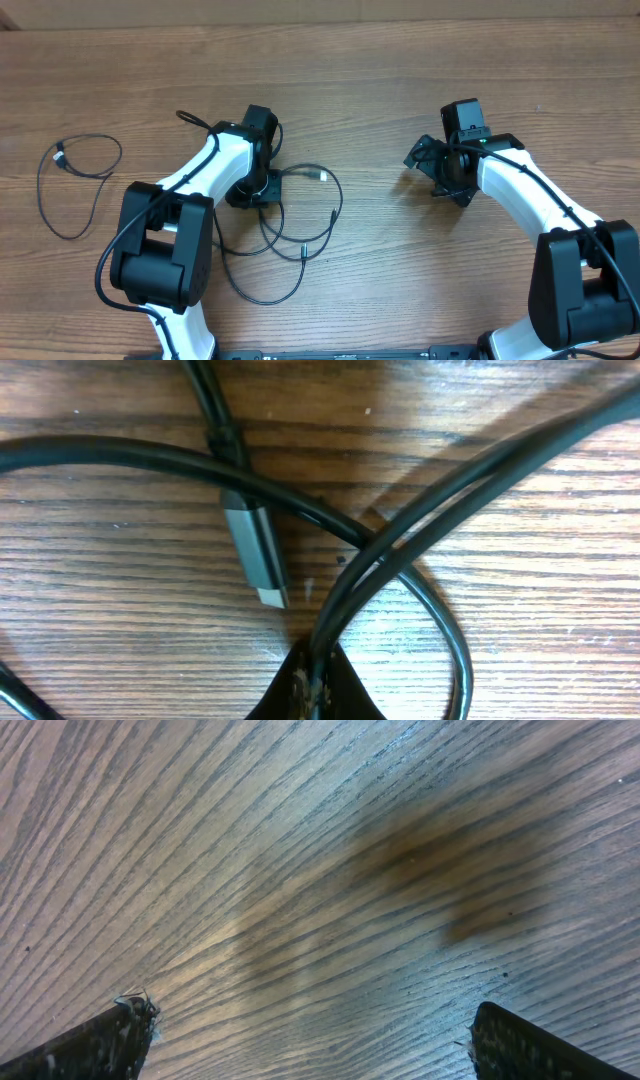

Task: Untangle cables
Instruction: 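Grasp a black cable loop and lift it with the left gripper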

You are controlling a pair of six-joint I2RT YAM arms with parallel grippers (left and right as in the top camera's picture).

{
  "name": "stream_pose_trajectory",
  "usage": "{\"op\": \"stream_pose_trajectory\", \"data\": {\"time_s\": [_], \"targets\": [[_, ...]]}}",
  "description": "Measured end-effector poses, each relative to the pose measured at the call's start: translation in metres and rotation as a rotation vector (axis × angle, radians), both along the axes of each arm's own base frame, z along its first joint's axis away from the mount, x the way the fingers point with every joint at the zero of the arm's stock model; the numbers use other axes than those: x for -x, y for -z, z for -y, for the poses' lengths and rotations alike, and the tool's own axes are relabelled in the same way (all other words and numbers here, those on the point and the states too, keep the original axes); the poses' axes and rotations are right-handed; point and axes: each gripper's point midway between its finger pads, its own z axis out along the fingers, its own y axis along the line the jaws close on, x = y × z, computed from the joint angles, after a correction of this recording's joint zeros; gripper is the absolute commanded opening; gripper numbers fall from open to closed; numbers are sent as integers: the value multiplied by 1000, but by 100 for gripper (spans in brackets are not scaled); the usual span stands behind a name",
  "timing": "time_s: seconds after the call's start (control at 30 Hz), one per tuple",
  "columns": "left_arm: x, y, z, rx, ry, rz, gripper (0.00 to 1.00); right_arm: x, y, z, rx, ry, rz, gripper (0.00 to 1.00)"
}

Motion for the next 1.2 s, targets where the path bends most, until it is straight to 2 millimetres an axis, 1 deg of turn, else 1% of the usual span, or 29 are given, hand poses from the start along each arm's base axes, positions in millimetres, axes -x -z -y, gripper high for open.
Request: {"op": "stream_pose_trajectory", "data": {"time_s": [0.27, 0.4, 0.47, 0.53, 0.57, 0.67, 0.73, 0.77, 0.83, 0.87, 0.9, 0.97, 1.0, 1.07, 1.2], "targets": [[0, -7, 1, 16, 0, 32, 4, 0, 0, 0, 0, 0, 0, 100], [17, -8, 11, 87, -6, -21, 4, 0, 0, 0, 0, 1, 0, 100], [22, -8, 17, 120, -9, -44, 7, 0, 0, 0, 0, 0, 0, 100], [28, -8, 20, 145, -13, -67, 14, 0, 0, 0, 0, 0, 0, 100], [31, -8, 21, 152, -15, -82, 15, 0, 0, 0, 0, 0, 0, 100], [38, -9, 21, 154, -17, -110, 17, 0, 0, 0, 0, 0, 0, 100], [39, -8, 18, 134, -16, -110, 20, 0, 0, 0, 0, 0, 0, 100], [38, -8, 16, 122, -15, -106, 23, 0, 0, 0, 0, 0, 0, 100], [35, -7, 11, 93, -16, -88, 35, 0, 0, 0, 0, 0, 0, 100], [32, -8, 9, 84, -20, -71, 47, 0, 0, 0, 0, 0, 0, 100], [28, -8, 7, 70, -22, -46, 52, 0, 0, 0, 0, 0, 0, 100], [26, -8, 7, 63, -21, -24, 63, 0, 0, 0, 0, 1, 0, 100], [25, -8, 7, 61, -22, -18, 64, 0, 0, 0, 0, 0, 0, 100], [25, -8, 6, 51, -19, -10, 63, 0, 0, 0, 0, 0, 0, 100], [27, -7, 2, 34, -12, -3, 39, 0, 0, 0, 0, 0, 0, 100]]}}
